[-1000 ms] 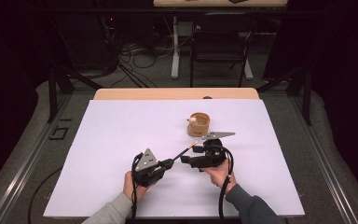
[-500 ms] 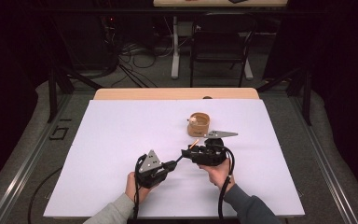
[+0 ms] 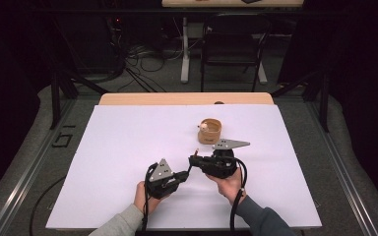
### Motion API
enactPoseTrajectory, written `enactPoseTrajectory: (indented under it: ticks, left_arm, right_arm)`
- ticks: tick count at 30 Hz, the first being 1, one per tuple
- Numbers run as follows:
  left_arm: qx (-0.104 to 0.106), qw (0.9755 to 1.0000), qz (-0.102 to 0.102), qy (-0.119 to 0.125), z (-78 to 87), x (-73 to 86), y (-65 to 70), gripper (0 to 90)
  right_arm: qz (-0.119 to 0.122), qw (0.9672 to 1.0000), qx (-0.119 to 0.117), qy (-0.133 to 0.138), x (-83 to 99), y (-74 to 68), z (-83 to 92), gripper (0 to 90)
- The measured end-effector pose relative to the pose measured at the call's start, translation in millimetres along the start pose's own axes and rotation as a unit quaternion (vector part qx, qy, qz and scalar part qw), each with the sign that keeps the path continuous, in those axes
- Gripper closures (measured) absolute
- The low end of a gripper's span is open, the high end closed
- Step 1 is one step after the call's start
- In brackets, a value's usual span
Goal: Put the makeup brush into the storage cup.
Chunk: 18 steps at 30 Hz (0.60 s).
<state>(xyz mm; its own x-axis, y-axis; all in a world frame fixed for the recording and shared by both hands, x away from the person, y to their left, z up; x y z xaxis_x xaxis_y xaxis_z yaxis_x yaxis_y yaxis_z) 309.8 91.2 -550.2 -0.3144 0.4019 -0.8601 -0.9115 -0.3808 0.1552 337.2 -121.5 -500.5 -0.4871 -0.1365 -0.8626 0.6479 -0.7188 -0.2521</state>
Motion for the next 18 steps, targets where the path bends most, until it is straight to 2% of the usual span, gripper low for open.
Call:
enactPoseTrajectory:
  ticks: [2,4,5,6,9,11,16,18]
  left_arm:
    - [0.009,0.9999,-0.005,-0.004,0.3,-0.7,-1.3,70.8]
    - [0.007,0.9999,-0.005,-0.005,0.1,-1.1,-1.0,60.7]
    - [0.004,1.0000,-0.004,-0.006,-0.1,-1.3,-0.6,60.7]
    - [-0.007,0.9999,-0.002,-0.010,0.1,-1.5,-0.9,48.5]
    - [-0.007,0.9999,0.001,-0.013,0.9,-1.3,-2.6,37.2]
    - [-0.016,0.9998,0.004,-0.006,3.2,-0.7,-5.2,32.6]
    - [-0.031,0.9995,0.007,-0.007,7.2,0.4,-9.7,22.9]
    - [-0.044,0.9989,0.016,-0.006,9.9,1.7,-13.9,18.2]
  right_arm:
    - [0.010,0.9999,0.008,0.006,-2.1,-1.0,3.0,83.4]
    - [0.019,0.9997,0.015,0.007,-3.0,-1.0,4.4,83.4]
    - [0.019,0.9997,0.015,0.007,-3.0,-1.0,4.4,83.4]
    - [0.024,0.9995,0.021,0.008,-3.6,-0.5,5.6,83.4]
    - [0.027,0.9992,0.026,0.008,-3.9,0.1,6.9,83.4]
    - [0.036,0.9987,0.033,0.011,-4.3,1.4,8.7,83.3]
    - [0.047,0.9978,0.045,0.011,-5.5,3.8,11.5,83.3]
    - [0.055,0.9970,0.054,0.011,-6.4,4.8,13.7,83.2]
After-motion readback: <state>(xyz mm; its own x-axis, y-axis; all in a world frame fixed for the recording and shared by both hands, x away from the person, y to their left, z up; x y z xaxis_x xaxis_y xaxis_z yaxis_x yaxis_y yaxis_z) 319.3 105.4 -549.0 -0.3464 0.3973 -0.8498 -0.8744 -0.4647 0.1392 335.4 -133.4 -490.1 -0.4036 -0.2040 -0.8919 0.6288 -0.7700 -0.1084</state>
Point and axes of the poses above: each handheld gripper's, and its own axes: z roughly backward along the jaws, x roughly out of its underside, y roughly to its right, the point moved 1 cm from there along -z, roughly forward along the jaws, and after that the axes turned 11 degrees about x, right-handed, at the moved point
